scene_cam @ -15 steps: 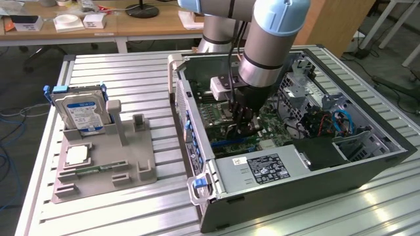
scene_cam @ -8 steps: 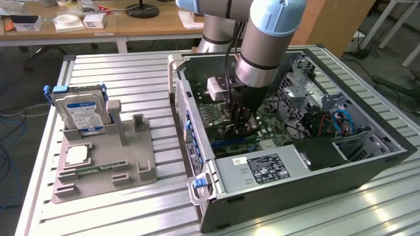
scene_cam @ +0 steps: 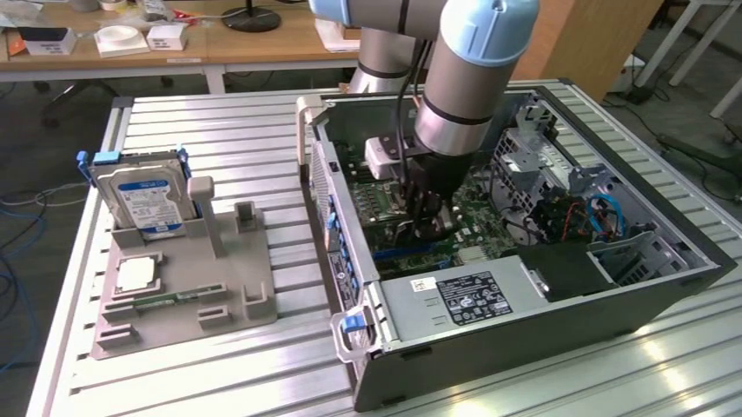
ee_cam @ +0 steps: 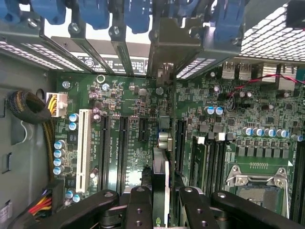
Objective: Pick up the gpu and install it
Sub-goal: 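Insert the gpu into the slot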
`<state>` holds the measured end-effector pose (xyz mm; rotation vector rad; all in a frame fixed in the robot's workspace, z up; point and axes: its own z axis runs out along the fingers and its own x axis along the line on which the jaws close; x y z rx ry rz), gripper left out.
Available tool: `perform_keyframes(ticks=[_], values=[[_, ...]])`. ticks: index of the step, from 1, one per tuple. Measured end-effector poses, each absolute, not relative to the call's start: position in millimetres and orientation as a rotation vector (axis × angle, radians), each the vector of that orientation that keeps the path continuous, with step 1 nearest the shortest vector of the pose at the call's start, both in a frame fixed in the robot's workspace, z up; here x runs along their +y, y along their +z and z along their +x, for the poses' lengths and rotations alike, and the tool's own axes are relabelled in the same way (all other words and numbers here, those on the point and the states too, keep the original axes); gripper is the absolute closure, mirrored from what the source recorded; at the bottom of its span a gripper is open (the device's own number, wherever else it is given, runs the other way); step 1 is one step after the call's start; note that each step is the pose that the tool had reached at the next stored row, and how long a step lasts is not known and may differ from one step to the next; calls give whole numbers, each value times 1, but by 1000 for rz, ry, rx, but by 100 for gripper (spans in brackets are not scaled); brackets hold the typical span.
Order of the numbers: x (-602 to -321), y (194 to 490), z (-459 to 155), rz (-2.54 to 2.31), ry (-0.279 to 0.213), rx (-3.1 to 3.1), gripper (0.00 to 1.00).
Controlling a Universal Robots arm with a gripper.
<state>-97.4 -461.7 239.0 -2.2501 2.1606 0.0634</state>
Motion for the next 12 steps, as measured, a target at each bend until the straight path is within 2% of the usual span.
perform_keyframes(ticks=[12], values=[[-462,241,-98,-2249,65,2160,73]])
